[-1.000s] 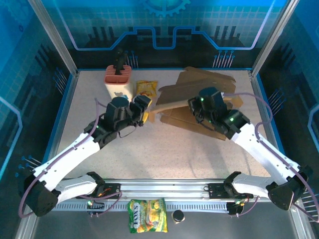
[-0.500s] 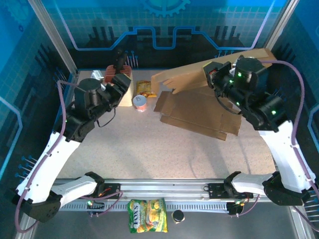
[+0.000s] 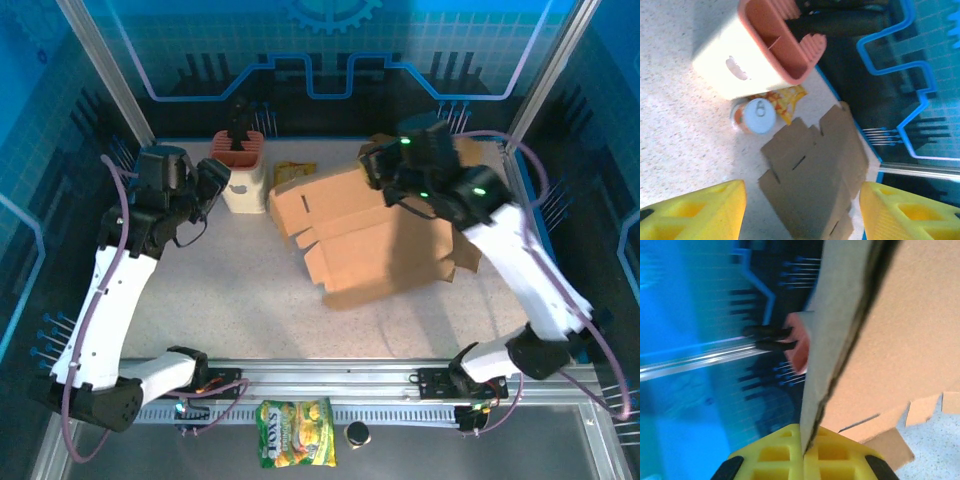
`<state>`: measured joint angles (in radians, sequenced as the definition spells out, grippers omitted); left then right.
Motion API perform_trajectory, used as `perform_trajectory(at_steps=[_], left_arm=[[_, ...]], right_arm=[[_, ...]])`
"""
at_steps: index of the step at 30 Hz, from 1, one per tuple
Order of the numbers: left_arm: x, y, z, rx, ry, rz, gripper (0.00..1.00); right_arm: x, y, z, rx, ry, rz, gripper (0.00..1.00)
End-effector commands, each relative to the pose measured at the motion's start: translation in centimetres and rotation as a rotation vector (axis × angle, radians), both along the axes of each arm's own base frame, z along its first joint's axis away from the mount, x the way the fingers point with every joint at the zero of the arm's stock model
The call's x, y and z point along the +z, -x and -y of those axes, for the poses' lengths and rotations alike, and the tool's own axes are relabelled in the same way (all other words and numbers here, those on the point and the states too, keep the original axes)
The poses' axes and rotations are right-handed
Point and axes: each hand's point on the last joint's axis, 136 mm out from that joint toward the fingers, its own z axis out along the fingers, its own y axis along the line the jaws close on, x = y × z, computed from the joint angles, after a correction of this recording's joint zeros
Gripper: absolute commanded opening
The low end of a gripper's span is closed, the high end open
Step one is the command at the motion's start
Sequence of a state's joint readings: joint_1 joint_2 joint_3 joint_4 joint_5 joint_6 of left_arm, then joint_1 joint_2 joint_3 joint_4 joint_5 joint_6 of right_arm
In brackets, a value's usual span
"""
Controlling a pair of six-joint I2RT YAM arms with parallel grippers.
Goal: Fold the paper box
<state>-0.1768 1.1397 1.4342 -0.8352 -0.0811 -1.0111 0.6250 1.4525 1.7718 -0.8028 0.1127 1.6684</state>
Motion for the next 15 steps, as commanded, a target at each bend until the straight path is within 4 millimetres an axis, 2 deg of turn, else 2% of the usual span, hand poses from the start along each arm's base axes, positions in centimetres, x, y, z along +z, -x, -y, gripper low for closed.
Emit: perform_trajectory(at_steps=[1, 4, 7, 10, 15], left_arm=[[-2.6, 1.3, 0.6, -0.098, -0.043, -0.09, 0.59], [-4.5, 1.6, 0.8, -0.155, -0.092, -0.118, 0.55], [-6.4, 1.9, 1.1, -0.2, -0.11, -0.146, 0.51], [-8.5, 2.5, 0.8, -0.209, -0.137, -0.181, 0.5], [-11.6, 3.1, 0.2, -0.211, -0.158, -0.229, 0.46]], right_arm=[[-2.9, -3.5, -3.5, 0.079, -0.109, 0.011, 0.0], [-5.4, -5.3, -4.5, 0.119, -0.115, 0.017, 0.0], [-7.3, -6.0, -5.0, 0.122, -0.149, 0.03, 0.0], [-9.2, -5.9, -5.1, 0.143, -0.145, 0.03, 0.0], [-10.8, -5.5, -5.3, 0.184, -0.148, 0.068, 0.0]])
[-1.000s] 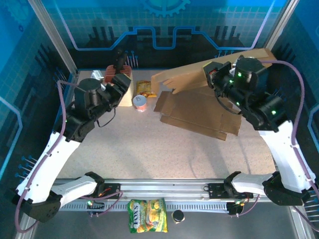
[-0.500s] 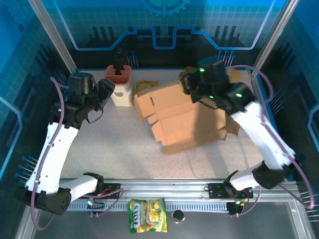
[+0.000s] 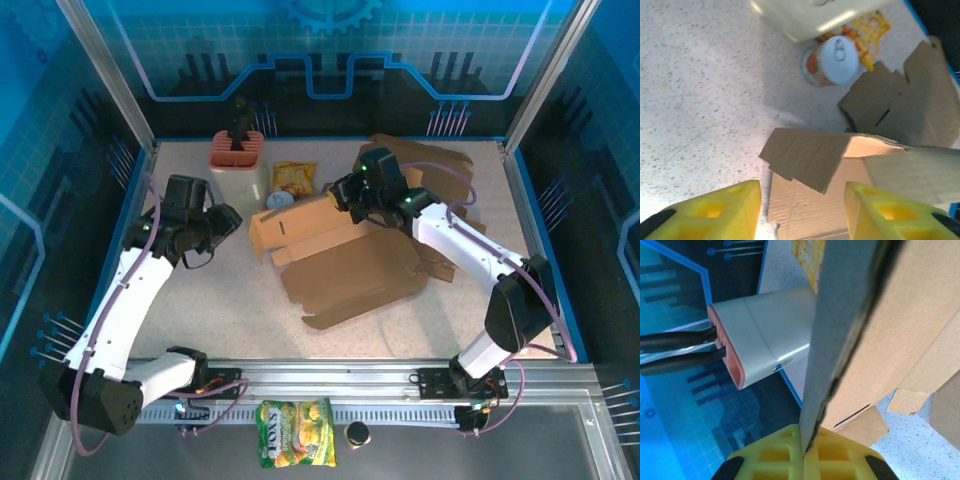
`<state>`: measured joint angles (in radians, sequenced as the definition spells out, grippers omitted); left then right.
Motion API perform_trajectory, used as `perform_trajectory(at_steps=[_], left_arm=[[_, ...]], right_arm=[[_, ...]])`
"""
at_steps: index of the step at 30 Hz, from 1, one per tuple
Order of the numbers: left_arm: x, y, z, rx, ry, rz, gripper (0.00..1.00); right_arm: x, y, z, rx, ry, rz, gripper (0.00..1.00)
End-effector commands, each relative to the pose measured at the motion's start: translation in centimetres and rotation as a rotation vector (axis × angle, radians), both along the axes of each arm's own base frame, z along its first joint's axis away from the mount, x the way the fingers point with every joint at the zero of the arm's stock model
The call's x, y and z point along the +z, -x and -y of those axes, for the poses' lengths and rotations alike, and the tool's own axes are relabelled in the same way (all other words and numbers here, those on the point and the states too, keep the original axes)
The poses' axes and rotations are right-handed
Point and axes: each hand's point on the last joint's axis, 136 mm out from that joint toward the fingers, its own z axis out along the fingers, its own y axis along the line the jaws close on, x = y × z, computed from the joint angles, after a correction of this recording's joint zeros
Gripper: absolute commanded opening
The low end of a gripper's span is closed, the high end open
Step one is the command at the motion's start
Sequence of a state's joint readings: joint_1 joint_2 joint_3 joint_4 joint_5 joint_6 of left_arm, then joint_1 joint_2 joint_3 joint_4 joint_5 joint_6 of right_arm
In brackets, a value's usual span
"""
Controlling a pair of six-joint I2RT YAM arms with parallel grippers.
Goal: Fold the paper box
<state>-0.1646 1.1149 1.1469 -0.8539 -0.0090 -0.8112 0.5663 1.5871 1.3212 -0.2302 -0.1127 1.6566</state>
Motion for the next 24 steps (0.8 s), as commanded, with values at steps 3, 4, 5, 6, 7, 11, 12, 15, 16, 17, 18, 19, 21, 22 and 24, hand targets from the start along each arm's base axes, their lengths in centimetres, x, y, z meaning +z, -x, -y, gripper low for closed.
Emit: perform_trajectory(at_steps=[3, 4, 5, 6, 7, 11, 12, 15, 16, 17, 18, 19, 21, 22, 24], left_arm=[[-1.6, 0.2, -0.4, -0.041, -0.03, 0.011, 0.44], [-2.0, 0.2, -0.6, -0.038, -0.038, 0.007, 0.42], [-2.5, 0.3, -0.9, -0.033, -0.046, 0.002, 0.4], [-2.8, 0.3, -1.2, -0.026, -0.053, 0.0, 0.39], [-3.2, 0.3, -1.6, -0.013, -0.057, -0.005, 0.38], [-5.3, -0.1, -2.4, 0.001, -0.046, -0.007, 0.32], [-5.9, -0.2, -2.5, 0.0, -0.047, -0.012, 0.31], [-7.7, -0.5, -2.6, -0.017, -0.055, -0.019, 0.27], [-8.2, -0.6, -2.5, -0.022, -0.057, -0.023, 0.26], [-8.6, -0.7, -2.5, -0.027, -0.059, -0.021, 0.25], [-9.0, -0.7, -2.6, -0.028, -0.063, -0.023, 0.25], [-9.3, -0.7, -2.7, -0.028, -0.069, -0.024, 0.25], [-9.7, -0.9, -2.7, -0.042, -0.079, -0.009, 0.25], [-9.9, -0.9, -2.7, -0.048, -0.086, -0.002, 0.25], [-10.2, -1.1, -2.6, -0.068, -0.097, 0.014, 0.26]], right_arm=[[2.9, -0.6, 0.1, 0.06, -0.068, 0.229, 0.0], [2.9, -0.7, 0.3, 0.071, -0.064, 0.265, 0.0], [2.7, -0.8, 0.4, 0.088, -0.058, 0.283, 0.0], [2.3, -0.9, 0.5, 0.105, -0.054, 0.288, 0.0], [2.1, -0.9, 0.4, 0.122, -0.062, 0.296, 0.0], [1.3, -1.3, 0.2, 0.146, -0.092, 0.36, 0.0], [1.2, -1.4, 0.2, 0.148, -0.095, 0.37, 0.0], [0.4, -1.5, -0.1, 0.161, -0.105, 0.387, 0.0], [0.1, -1.5, -0.2, 0.165, -0.11, 0.391, 0.0], [-0.4, -1.4, -0.2, 0.168, -0.108, 0.384, 0.0], [-0.9, -1.3, -0.2, 0.17, -0.104, 0.374, 0.0], [-1.3, -1.2, -0.1, 0.171, -0.101, 0.372, 0.0], [-2.2, -1.0, -0.1, 0.178, -0.098, 0.36, 0.0], [-2.6, -0.9, -0.2, 0.184, -0.097, 0.357, 0.0], [-3.7, -0.8, 0.0, 0.191, -0.083, 0.339, 0.0]])
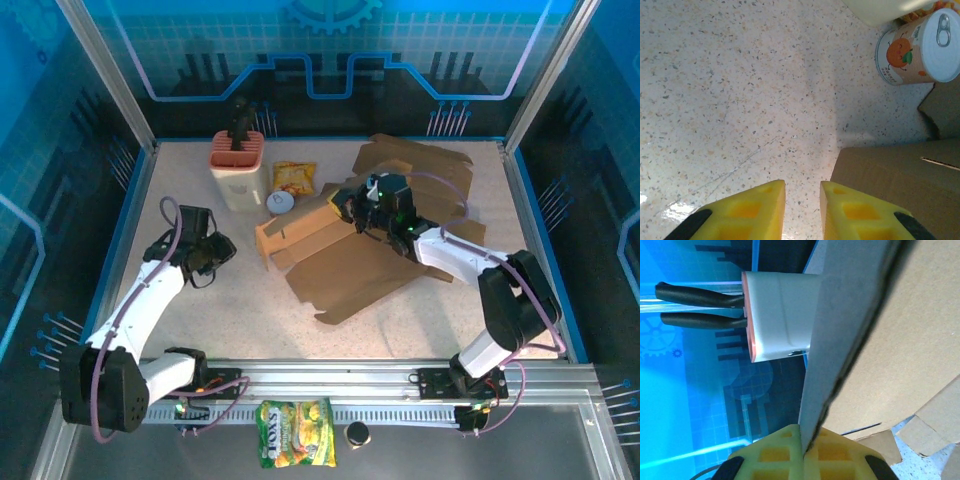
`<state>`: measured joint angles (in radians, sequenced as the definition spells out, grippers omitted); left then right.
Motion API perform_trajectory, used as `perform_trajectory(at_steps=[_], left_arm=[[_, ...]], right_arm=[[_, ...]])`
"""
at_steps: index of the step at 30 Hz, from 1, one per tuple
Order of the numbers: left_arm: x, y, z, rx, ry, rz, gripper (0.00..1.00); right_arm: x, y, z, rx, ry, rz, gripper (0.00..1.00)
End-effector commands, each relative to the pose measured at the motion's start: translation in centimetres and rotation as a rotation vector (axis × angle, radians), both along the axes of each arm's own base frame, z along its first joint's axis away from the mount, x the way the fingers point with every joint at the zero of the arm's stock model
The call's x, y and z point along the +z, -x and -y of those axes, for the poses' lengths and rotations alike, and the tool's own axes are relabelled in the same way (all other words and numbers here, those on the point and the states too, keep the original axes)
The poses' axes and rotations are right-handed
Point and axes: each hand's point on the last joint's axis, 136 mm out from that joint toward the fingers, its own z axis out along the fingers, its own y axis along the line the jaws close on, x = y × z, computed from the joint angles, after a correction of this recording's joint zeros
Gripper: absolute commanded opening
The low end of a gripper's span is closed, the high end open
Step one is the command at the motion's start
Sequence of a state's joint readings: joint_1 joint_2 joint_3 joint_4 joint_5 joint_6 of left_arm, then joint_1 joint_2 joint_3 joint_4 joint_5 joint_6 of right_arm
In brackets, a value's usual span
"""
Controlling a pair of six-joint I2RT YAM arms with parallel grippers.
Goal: Fold the paper box
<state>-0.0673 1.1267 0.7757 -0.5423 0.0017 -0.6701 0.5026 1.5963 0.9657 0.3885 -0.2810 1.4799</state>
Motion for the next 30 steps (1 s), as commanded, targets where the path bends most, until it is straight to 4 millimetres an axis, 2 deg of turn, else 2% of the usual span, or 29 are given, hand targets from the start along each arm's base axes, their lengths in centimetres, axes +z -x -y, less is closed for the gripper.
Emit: perform_trajectory(at_steps=[1, 11, 16, 22, 30], left_arm=[[0.0, -1.2, 0.2, -0.064, -0.019, 0.069, 0.26], [-2.2, -2.3, 2.2, -0.289, -0.038, 0.109, 0.33], [-2.8, -2.9, 3.1, -0.407, -0.059, 0.139, 0.36], [-4.2, -3.1, 3.9, -0.469, -0.042, 0.123, 0.39], [-3.4, -3.9, 5.7, -0.534, 0.011, 0.184, 0.4]], right_arm=[[-1.1, -0.2, 0.1, 0.029, 0.008, 0.031, 0.0], [-3.3, -0.5, -0.1, 0.058, 0.043, -0.014, 0.0], [-3.5, -0.8, -0.1, 0.059, 0.045, -0.023, 0.0], [-3.1, -1.2, -0.5, 0.069, 0.036, -0.03, 0.0], [-2.8, -1.6, -0.9, 0.068, 0.004, -0.037, 0.0]])
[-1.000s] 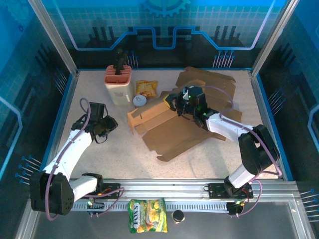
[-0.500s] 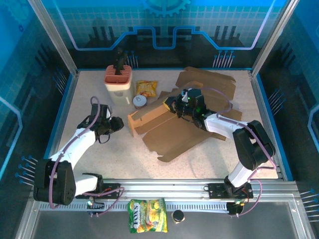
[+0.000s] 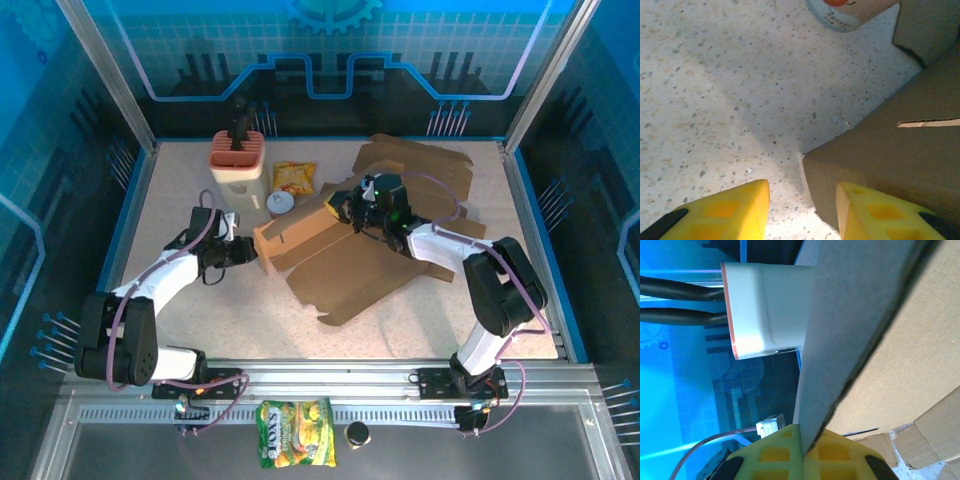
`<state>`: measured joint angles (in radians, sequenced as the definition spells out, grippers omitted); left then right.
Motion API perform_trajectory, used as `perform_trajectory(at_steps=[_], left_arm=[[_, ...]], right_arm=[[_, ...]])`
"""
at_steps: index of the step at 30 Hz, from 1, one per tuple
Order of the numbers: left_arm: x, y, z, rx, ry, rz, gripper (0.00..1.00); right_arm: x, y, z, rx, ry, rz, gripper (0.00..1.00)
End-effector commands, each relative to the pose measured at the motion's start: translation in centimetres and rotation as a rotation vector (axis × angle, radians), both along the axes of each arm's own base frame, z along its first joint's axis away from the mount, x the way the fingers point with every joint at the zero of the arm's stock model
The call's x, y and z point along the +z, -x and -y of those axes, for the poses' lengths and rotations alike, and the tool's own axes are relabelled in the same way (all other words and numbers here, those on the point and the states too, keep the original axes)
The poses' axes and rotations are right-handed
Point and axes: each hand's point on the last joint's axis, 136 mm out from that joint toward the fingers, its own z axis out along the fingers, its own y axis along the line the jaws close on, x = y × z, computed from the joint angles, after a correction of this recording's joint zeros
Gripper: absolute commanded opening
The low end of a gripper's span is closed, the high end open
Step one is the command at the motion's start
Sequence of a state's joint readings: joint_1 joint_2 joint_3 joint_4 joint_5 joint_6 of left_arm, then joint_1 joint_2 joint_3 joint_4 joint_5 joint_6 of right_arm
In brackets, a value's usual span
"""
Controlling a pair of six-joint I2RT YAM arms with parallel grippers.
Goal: Fold the paper box
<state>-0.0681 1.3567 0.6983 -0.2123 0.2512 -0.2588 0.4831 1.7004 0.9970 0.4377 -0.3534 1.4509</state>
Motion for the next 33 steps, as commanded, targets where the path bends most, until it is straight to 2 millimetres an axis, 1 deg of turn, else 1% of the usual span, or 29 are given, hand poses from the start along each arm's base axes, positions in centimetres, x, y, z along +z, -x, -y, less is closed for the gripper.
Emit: perform_trajectory(at_steps=[1, 7, 12, 16, 18, 21, 24, 27, 29, 31, 33], left_arm=[[1.2, -0.5, 1.5, -0.076, 0.047, 0.071, 0.4], [1.5, 0.2, 4.2, -0.191, 0.045, 0.088, 0.4], [1.7, 0.1, 5.2, -0.229, 0.028, 0.102, 0.4], [2.0, 0.3, 6.5, -0.283, 0.03, 0.121, 0.4], [2.1, 0.3, 6.6, -0.286, 0.023, 0.132, 0.41], [2.7, 0.1, 5.9, -0.247, -0.006, 0.14, 0.41], [4.0, 0.1, 4.5, -0.175, -0.043, 0.148, 0.44], [6.0, 0.7, 3.1, -0.077, -0.047, 0.159, 0.49], [8.1, 1.3, 2.2, 0.009, -0.02, 0.177, 0.51], [10.6, 2.0, 2.1, 0.06, 0.035, 0.216, 0.54], [13.2, 2.5, 2.1, 0.086, 0.091, 0.274, 0.6]], right_arm=[[-0.6, -0.5, -0.1, 0.01, -0.001, -0.027, 0.0], [-0.3, -1.0, -0.5, 0.014, -0.015, -0.024, 0.0], [0.2, -1.5, -0.6, 0.015, -0.035, -0.029, 0.0], [0.8, -1.8, -0.7, 0.016, -0.046, -0.029, 0.0], [1.1, -2.0, -0.6, 0.012, -0.054, -0.029, 0.0], [1.7, -2.5, -0.3, 0.0, -0.07, -0.026, 0.0], [2.8, -2.9, 0.1, -0.012, -0.078, -0.017, 0.0], [3.6, -3.2, 0.6, -0.035, -0.089, -0.012, 0.0], [4.0, -3.4, 0.8, -0.056, -0.097, -0.017, 0.0], [4.2, -3.4, 1.0, -0.07, -0.096, -0.024, 0.0], [4.4, -3.6, 1.1, -0.075, -0.094, -0.027, 0.0]])
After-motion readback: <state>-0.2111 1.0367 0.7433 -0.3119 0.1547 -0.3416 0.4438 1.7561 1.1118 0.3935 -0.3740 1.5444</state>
